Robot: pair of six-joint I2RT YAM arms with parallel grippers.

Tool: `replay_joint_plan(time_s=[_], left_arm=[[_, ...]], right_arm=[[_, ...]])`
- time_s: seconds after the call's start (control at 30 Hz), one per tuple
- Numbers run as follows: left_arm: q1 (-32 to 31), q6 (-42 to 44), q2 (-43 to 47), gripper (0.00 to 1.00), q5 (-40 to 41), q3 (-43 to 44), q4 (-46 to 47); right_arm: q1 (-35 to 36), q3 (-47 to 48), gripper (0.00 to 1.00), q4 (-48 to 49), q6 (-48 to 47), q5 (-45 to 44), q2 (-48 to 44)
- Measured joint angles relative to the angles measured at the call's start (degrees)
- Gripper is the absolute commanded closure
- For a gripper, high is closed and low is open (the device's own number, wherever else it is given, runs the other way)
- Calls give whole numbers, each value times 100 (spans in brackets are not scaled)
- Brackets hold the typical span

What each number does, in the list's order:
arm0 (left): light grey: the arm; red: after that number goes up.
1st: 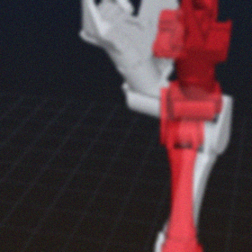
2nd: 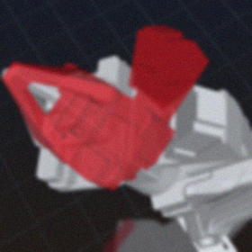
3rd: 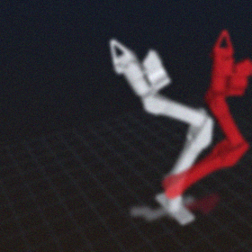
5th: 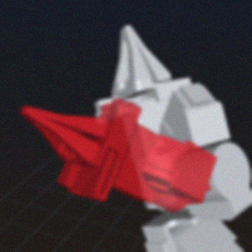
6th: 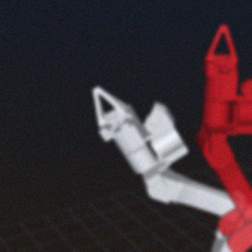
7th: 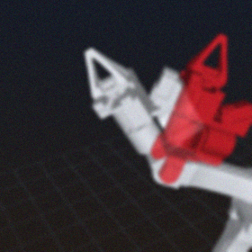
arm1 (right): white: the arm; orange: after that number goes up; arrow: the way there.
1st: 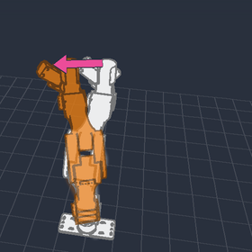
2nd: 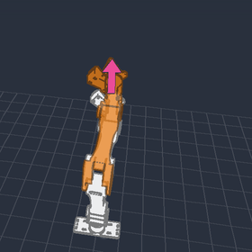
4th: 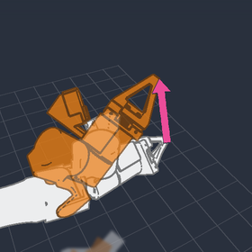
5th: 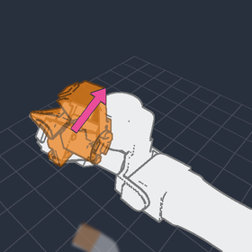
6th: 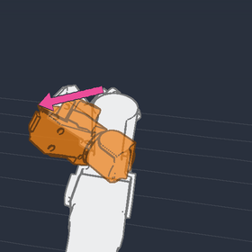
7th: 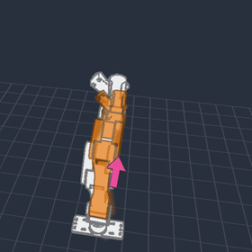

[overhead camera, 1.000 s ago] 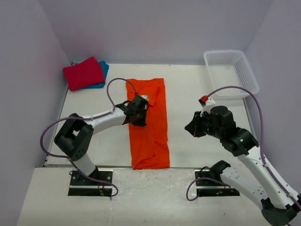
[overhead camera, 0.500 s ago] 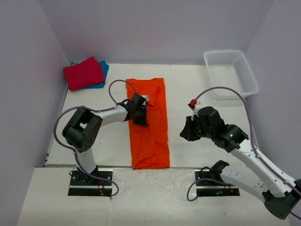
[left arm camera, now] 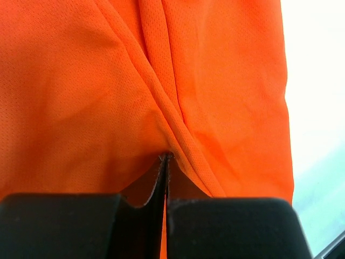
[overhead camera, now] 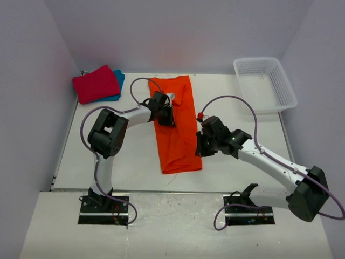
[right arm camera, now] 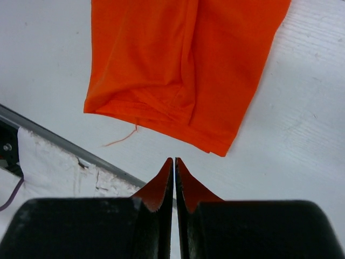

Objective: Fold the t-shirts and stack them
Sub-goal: Grab the bottom of the folded rectangular tshirt with both arms

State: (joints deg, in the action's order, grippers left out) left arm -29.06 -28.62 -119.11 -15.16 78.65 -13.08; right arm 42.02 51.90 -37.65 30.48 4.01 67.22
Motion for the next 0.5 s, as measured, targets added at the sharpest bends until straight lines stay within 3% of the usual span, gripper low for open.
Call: replay_joint_plan(time_s=[0.1, 0.5], left_arm=[[57, 90, -153, 100, -63, 229, -44], [334, 407, -466, 100, -111, 868, -509]], right_arm=[[35, 52, 89, 249, 2, 7, 487], [37, 420, 76, 872, -26, 177, 1784]])
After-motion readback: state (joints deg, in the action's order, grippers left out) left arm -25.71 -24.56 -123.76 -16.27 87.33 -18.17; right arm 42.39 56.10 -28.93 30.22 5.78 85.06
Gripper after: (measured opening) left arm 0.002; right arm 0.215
